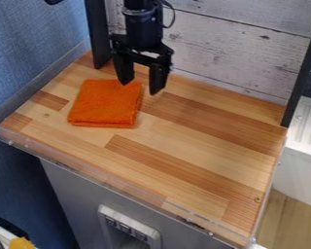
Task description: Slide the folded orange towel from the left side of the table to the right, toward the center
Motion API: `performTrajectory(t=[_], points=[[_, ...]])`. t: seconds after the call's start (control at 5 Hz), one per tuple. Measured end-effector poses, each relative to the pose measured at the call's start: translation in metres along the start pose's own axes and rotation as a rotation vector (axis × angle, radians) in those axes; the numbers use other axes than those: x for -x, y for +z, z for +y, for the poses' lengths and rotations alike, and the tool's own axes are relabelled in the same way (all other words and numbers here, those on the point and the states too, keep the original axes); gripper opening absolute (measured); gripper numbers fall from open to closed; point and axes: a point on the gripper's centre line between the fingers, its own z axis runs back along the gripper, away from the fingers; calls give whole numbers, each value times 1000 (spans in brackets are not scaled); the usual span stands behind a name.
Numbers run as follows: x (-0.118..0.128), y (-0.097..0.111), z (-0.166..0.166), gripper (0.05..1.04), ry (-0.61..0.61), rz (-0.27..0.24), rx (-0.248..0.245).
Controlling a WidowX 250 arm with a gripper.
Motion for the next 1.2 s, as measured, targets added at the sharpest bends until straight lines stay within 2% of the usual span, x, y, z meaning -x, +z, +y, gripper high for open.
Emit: performTrajectory(t=[0.2, 0.4, 0.6, 1.0, 1.2], points=[[-7, -1, 20, 997, -33, -30, -6], [-8, -4, 31, 999, -59, -41, -15], [-5, -4, 39, 952, -80, -37, -25], [0, -23, 50, 370, -104, 6, -32], [-3, -27, 53, 161, -105, 13, -39]])
